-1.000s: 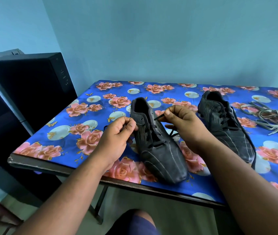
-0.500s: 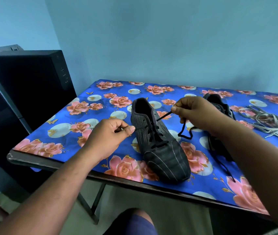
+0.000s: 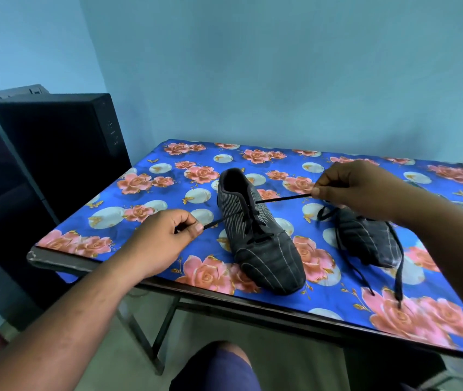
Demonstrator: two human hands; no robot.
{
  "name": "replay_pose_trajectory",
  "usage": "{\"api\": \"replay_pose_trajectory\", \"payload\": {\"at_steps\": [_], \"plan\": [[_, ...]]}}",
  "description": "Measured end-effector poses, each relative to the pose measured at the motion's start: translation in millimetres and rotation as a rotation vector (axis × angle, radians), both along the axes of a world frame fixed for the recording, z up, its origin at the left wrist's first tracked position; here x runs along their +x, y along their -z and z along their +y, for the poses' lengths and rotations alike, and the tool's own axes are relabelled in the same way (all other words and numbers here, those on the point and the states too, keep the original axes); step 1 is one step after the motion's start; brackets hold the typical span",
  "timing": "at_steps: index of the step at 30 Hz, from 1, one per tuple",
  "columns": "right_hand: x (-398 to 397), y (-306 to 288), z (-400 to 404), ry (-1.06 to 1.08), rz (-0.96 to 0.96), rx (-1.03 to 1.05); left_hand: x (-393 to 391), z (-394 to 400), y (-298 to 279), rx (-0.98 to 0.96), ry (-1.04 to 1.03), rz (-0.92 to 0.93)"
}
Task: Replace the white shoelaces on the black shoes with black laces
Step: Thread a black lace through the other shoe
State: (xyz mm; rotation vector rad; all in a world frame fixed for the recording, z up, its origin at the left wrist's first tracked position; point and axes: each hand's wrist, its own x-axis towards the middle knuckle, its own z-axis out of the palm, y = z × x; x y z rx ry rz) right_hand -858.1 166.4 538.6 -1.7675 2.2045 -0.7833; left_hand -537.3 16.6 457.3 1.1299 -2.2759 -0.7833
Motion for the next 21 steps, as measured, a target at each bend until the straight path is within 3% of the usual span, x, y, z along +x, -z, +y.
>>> {"api": "replay_pose_trajectory", "payload": {"at_steps": [4,13,21], "plan": [[2.8,-3.1,32.6,0.017,-0.014,0.039,12.8,21.1,-11.3,0.059,-0.002,-0.042],[41.6,21.2,98.8,-0.035,-0.172,0.151,9.4,98.6,4.6,0.428,0.093,0.136],[78.4,36.0,139.9,-0.071,-0.374,0.116,0.4,155.1,17.7,0.674,0.011,0.508]]}}
